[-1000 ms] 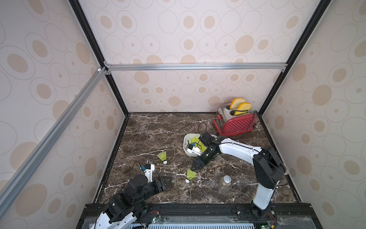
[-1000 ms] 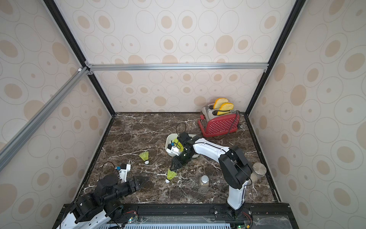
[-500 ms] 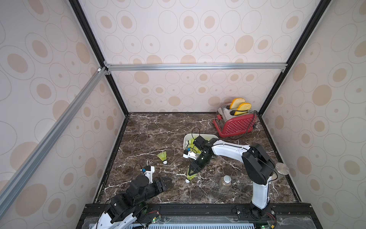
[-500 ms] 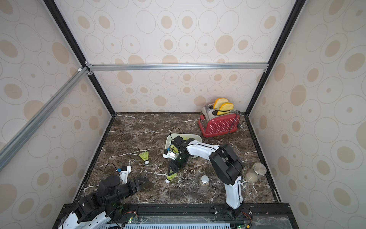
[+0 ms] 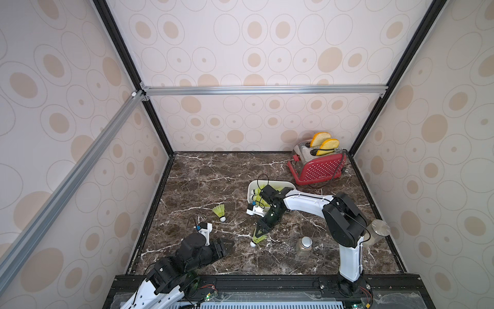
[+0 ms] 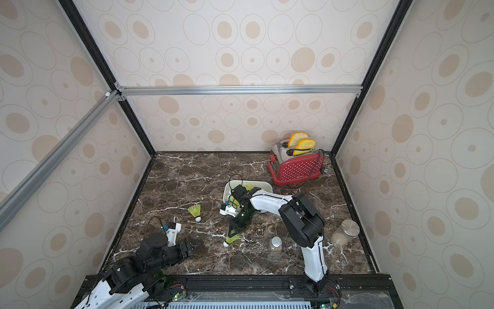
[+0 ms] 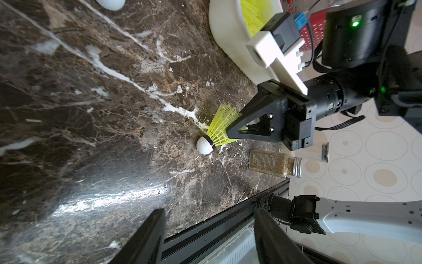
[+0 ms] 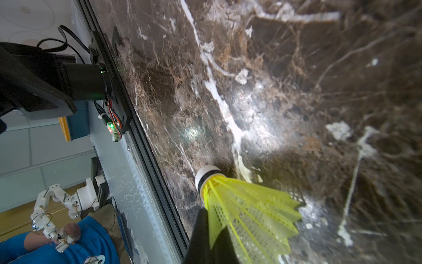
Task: Put the shuttlecocks into the storage box
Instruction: Pick up the shuttlecock at the center of the board, then place the shuttlecock in the storage box.
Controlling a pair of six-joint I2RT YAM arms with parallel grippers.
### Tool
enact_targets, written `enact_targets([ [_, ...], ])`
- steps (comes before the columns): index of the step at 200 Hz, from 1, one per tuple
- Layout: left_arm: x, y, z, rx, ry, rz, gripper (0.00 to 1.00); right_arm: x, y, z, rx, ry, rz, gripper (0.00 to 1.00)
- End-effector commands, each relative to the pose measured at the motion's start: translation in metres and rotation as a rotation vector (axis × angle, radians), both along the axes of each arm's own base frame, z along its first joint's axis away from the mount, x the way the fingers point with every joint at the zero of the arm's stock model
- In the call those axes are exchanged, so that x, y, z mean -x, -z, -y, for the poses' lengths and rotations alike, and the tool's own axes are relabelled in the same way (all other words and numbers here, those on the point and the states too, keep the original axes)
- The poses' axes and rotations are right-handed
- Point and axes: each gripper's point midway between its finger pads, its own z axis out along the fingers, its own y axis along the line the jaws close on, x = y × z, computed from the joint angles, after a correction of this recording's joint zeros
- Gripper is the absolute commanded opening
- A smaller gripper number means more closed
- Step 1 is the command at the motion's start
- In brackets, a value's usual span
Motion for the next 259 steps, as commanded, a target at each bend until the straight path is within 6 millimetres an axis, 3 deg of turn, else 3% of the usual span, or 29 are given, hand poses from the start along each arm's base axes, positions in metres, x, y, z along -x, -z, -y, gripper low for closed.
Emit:
enact_targets([
  [1,-0.013,-0.035,0.016,0.027,0.056,0.097,0.64,-0.016,-0.030,0.010,-0.005,0.070,0.082,0.00],
  [55,-0.062,-0.064,0.073,-0.033,0.221,0.113,0.65,-0.097,-0.102,0.081,-0.031,0.421,0.266,0.00],
  [83,-0.110,-0.081,0.089,0.043,0.198,0.116,0.65,-0.140,-0.110,0.131,0.077,0.612,0.353,0.00],
  [96,-0.133,-0.088,0.093,0.074,0.174,0.128,0.64,-0.155,-0.108,0.143,0.114,0.671,0.365,0.00],
  [122,-0.165,-0.097,0.112,0.087,0.186,0.144,0.64,-0.181,-0.097,0.149,0.178,0.734,0.378,0.00],
  [148,-0.182,-0.099,0.123,0.077,0.206,0.148,0.63,-0.197,-0.081,0.154,0.241,0.786,0.374,0.00],
  [217,-0.196,-0.088,0.140,0.085,0.254,0.124,0.62,-0.213,-0.055,0.143,0.237,0.803,0.334,0.00],
  [259,-0.206,-0.083,0.146,0.082,0.257,0.130,0.62,-0.218,-0.050,0.137,0.212,0.812,0.324,0.00],
])
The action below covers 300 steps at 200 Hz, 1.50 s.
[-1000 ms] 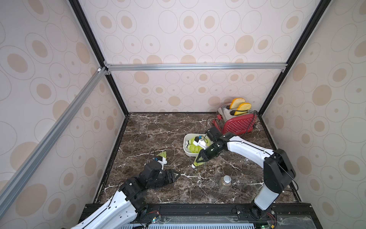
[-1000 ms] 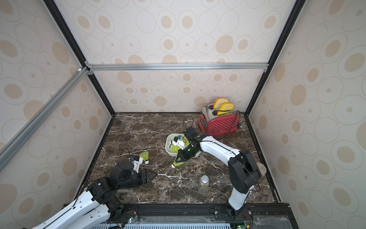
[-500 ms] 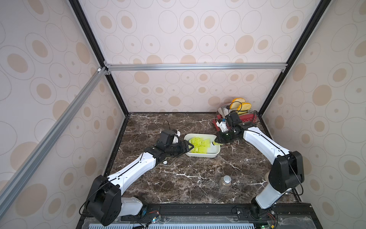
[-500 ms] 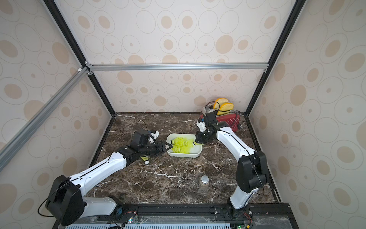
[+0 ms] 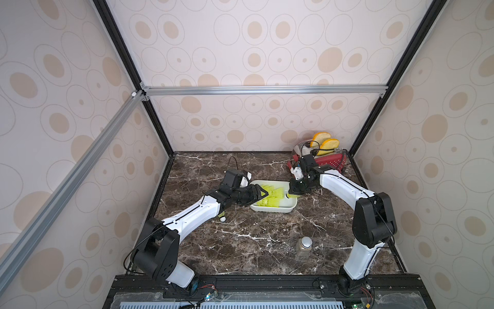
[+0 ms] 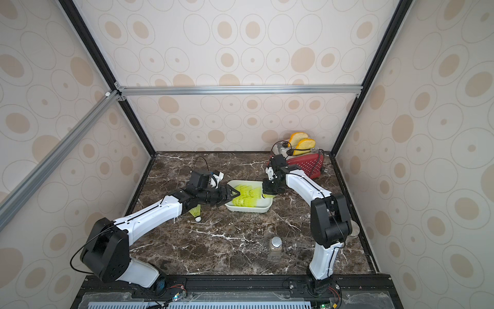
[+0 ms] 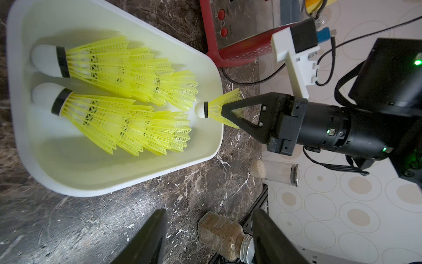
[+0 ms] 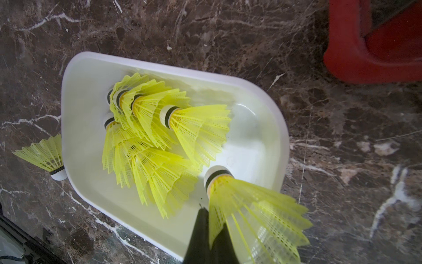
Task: Put the shuttlecocks into the storage box
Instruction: Place the shuttlecock in the storage box.
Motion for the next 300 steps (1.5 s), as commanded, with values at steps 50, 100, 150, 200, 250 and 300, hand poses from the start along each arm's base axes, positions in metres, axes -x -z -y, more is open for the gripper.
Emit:
enact_targets([
  [50,-0.022,-0.005,0.016,0.035,0.029,0.071,0.61,-0.019,0.005,-0.015,-0.065,0.022,0.010,0.00],
  [100,-0.021,-0.002,0.017,0.029,0.043,0.063,0.62,-0.029,0.002,-0.027,-0.139,0.027,0.023,0.00],
  [150,-0.015,-0.003,0.014,0.020,0.053,0.054,0.62,-0.036,-0.002,-0.046,-0.286,0.044,0.001,0.00],
  [200,-0.006,-0.005,0.009,0.008,0.057,0.049,0.61,-0.044,0.001,-0.052,-0.411,0.095,-0.033,0.00],
  [250,0.001,-0.008,0.004,0.000,0.058,0.048,0.61,-0.039,0.015,-0.048,-0.395,0.105,-0.088,0.00],
  [300,0.001,-0.013,0.003,0.000,0.056,0.059,0.61,-0.036,0.023,-0.052,-0.435,0.124,-0.114,0.00],
])
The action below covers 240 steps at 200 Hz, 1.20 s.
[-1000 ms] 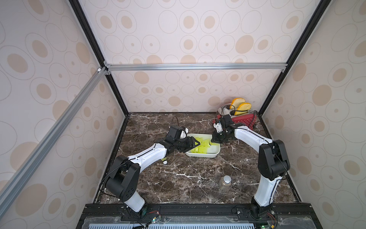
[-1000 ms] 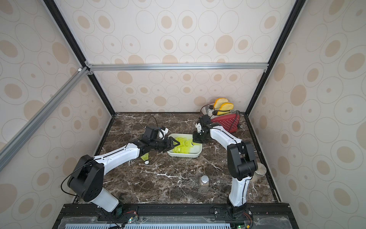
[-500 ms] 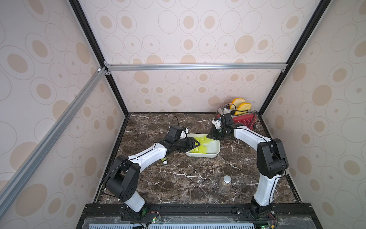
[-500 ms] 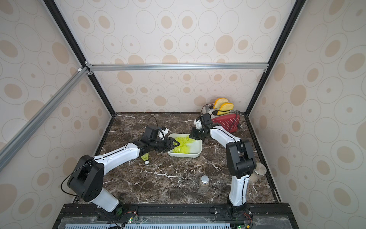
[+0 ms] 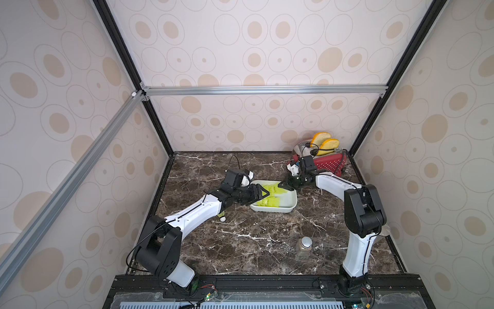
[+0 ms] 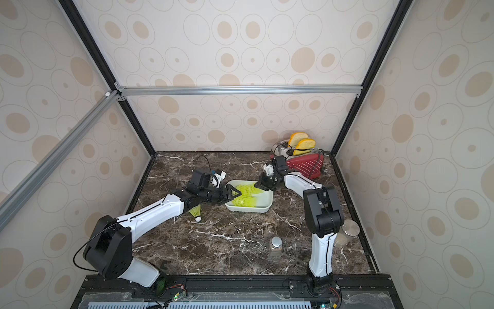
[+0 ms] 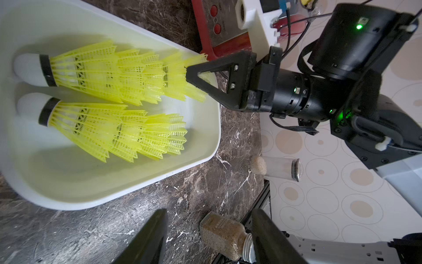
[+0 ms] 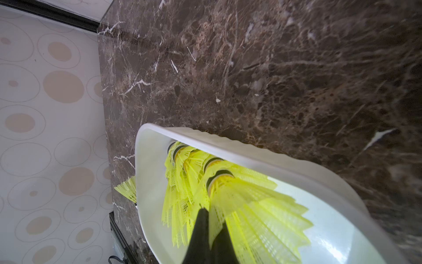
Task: Put the shuttlecocks into the storage box
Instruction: Place the shuttlecock in the storage box.
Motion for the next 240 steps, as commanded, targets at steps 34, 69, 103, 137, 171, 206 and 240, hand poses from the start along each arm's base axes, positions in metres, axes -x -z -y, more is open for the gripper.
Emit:
enact_targets([
  [34,0.003,-0.014,-0.003,-0.005,0.015,0.038,0.61,0.002,0.014,-0.005,-0.088,0.044,-0.054,0.00],
  [69,0.005,-0.015,-0.004,-0.010,0.018,0.041,0.61,-0.002,0.016,-0.006,-0.116,0.062,-0.071,0.00],
  [103,0.005,-0.017,-0.004,-0.012,0.021,0.044,0.61,0.002,0.025,-0.001,-0.088,0.071,-0.109,0.02],
  [137,0.006,-0.017,-0.005,-0.015,0.022,0.045,0.61,0.005,0.021,0.008,-0.017,0.066,-0.099,0.33],
  [171,0.006,-0.017,-0.005,-0.015,0.021,0.046,0.61,0.005,0.013,0.012,0.011,0.065,-0.083,0.38],
  [206,0.005,-0.019,-0.005,-0.013,0.023,0.052,0.61,0.005,0.002,0.017,0.036,0.080,-0.067,0.38],
  [240,0.005,-0.018,-0.005,-0.013,0.020,0.053,0.61,0.006,-0.009,0.021,0.066,0.084,-0.060,0.38],
])
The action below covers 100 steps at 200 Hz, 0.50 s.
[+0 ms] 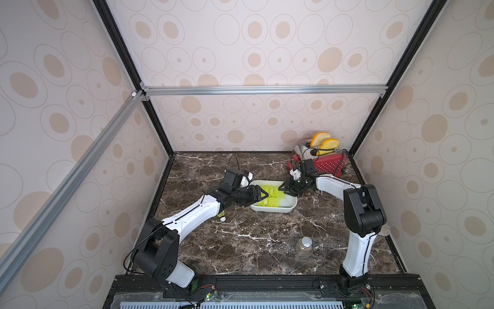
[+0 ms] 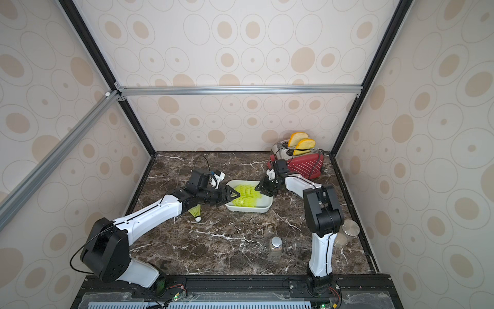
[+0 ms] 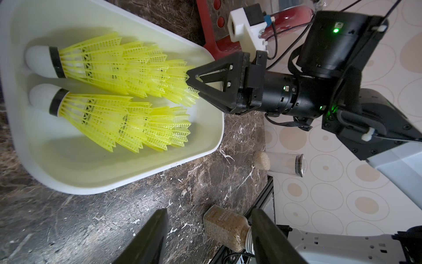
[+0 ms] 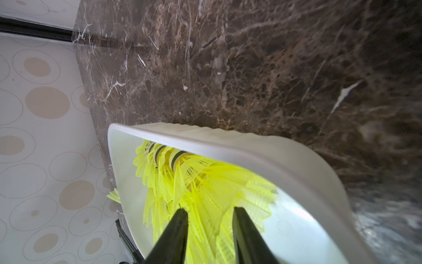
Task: Put the shuttlecocks into the storage box
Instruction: Place the shuttlecock in the storage box.
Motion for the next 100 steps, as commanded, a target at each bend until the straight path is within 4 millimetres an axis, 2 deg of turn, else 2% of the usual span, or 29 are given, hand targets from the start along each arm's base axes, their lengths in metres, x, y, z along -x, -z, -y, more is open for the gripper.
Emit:
enact_targets([
  [1,-0.002,-0.017,0.000,0.012,0.010,0.054,0.61,-0.002,-0.025,0.006,0.030,0.002,0.042,0.38],
  [48,-0.003,-0.016,0.000,0.008,0.001,0.050,0.61,0.004,-0.033,0.015,0.078,0.010,0.033,0.37],
  [100,0.000,-0.023,-0.016,-0.045,-0.060,0.052,0.61,0.010,-0.042,0.021,0.107,-0.008,0.048,0.38],
])
